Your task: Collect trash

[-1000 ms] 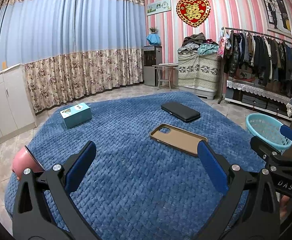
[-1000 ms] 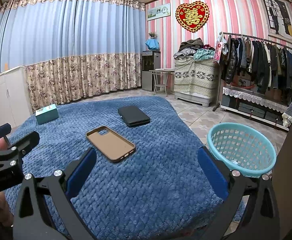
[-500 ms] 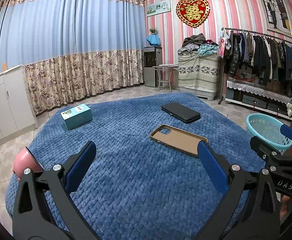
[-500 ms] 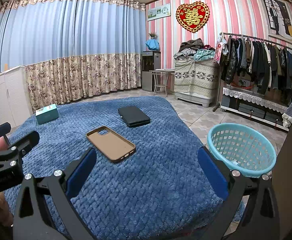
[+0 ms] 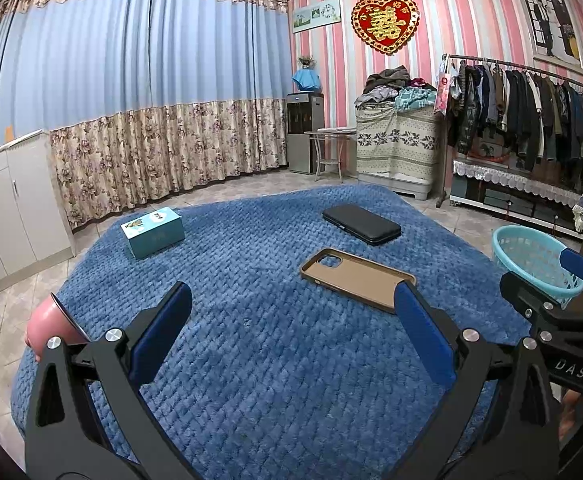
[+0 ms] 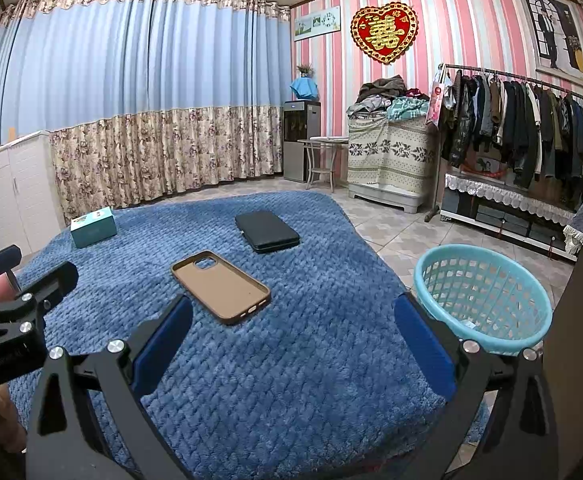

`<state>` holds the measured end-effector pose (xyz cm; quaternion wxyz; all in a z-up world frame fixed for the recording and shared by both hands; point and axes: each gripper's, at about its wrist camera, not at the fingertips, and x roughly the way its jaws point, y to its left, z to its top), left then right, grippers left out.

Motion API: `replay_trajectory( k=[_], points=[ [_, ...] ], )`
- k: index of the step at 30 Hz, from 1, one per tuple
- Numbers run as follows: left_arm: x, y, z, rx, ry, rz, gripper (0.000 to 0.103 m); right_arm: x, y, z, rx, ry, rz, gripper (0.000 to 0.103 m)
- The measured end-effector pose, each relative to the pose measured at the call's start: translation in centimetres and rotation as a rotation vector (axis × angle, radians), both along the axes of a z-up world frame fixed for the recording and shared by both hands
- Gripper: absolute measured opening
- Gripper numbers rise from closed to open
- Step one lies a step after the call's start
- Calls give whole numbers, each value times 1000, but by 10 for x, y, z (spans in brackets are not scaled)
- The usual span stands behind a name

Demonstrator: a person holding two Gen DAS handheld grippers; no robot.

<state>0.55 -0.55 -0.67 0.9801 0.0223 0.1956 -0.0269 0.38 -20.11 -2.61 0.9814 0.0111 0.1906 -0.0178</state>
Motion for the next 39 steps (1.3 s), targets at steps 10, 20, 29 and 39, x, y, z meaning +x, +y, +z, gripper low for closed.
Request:
replay_trajectory(
  k=[10,20,29,39],
  points=[
    [2,6,1,4,-5,-8,98,0,0,0,0,-1,0,99],
    [10,16,1,1,5,-25,98,0,0,0,-1,-1,0,99],
    [13,20,1,3,1,-24,98,0,-1,0,-1,-1,0,99],
    [14,24,0,3,0,-24,98,0,0,0,1,-3,-2,99]
  ],
)
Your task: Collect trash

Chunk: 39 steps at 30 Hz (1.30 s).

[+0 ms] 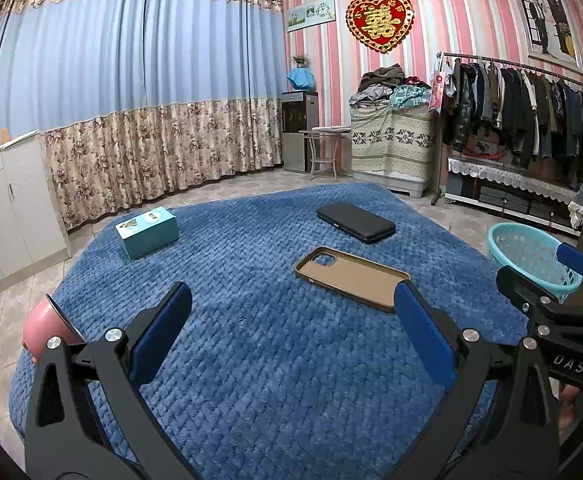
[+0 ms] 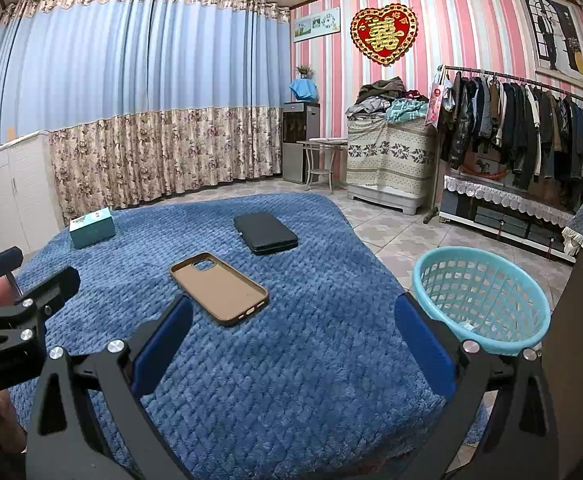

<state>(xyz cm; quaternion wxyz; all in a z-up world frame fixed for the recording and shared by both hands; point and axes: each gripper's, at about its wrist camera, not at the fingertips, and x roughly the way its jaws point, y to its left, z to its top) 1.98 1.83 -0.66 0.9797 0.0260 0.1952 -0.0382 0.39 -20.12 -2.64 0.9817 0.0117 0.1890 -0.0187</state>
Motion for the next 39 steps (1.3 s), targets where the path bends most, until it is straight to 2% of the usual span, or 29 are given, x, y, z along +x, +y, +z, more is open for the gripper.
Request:
replay_trajectory(
  k=[39],
  points=[
    [2,4,-3,2,-2,4,98,1,0,0,-1,2,1,99]
  ],
)
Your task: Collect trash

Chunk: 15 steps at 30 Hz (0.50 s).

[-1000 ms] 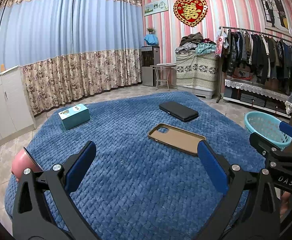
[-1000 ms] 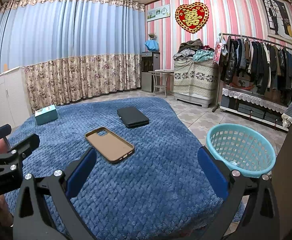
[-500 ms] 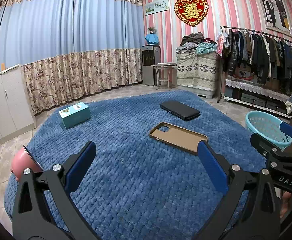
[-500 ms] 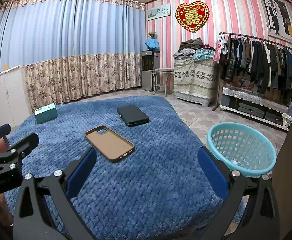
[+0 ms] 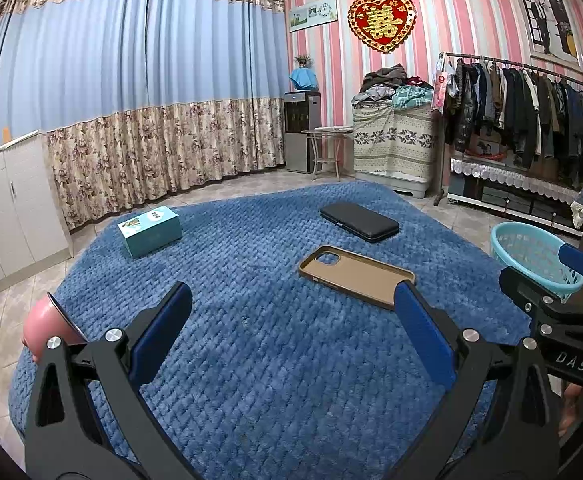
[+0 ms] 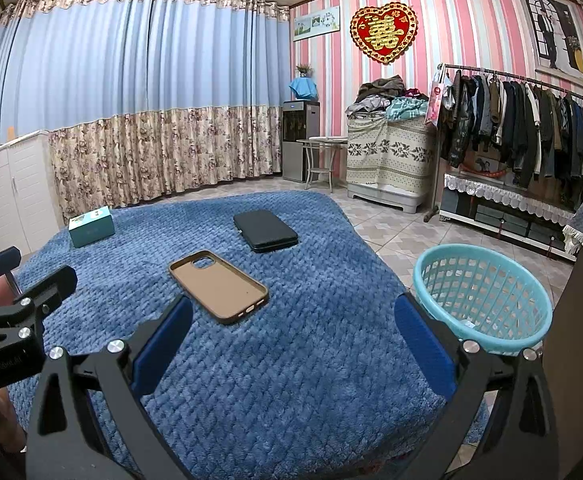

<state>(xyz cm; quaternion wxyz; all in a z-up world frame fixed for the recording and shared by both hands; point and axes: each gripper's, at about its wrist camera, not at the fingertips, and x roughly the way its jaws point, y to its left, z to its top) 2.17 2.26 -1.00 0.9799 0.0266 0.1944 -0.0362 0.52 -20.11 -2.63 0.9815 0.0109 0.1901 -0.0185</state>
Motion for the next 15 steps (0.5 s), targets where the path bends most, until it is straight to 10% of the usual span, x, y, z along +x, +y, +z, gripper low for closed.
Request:
replay_trajectory(
  k=[15],
  points=[
    [0,2,-2,5,-21,6,98,0,0,0,1,0,0,99]
  ],
)
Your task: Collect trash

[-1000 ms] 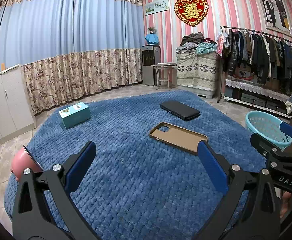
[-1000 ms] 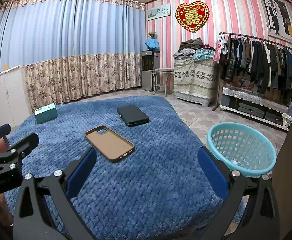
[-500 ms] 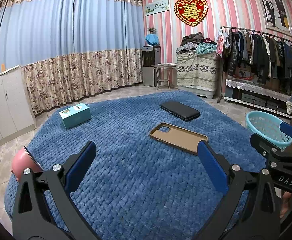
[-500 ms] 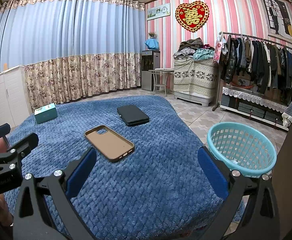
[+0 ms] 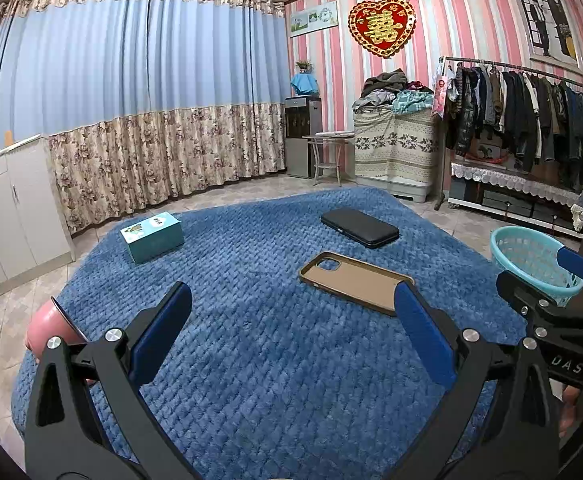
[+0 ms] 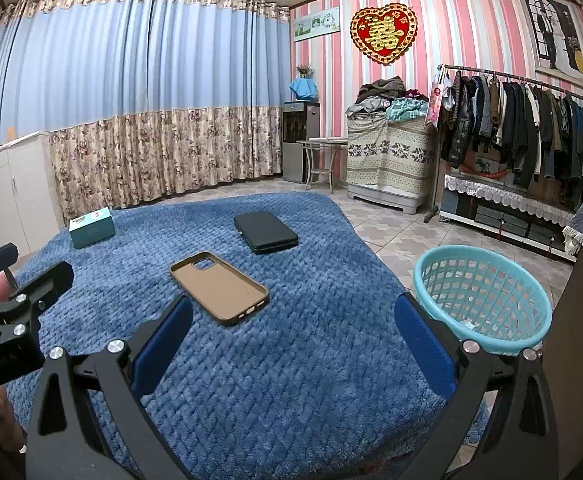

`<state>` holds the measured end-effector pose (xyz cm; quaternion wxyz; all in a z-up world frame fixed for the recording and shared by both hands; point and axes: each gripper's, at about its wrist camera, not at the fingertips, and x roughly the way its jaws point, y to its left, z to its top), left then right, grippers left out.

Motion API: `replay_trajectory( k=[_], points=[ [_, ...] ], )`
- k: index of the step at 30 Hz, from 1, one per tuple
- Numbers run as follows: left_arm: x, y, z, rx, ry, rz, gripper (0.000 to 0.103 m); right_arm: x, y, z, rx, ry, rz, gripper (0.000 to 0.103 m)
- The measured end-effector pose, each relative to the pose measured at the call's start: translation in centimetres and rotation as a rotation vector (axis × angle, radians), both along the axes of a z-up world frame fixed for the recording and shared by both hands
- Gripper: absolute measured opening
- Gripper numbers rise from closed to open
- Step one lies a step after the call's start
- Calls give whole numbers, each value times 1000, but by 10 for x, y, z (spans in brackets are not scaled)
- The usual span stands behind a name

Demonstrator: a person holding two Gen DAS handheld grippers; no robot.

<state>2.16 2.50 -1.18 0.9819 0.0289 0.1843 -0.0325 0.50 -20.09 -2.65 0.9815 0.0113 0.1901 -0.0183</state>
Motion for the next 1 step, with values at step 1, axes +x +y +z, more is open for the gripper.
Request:
replay_trajectory(
  k=[1],
  points=[
    [1,2,0,1,0,0,98,1,0,0,1,0,0,99]
  ],
)
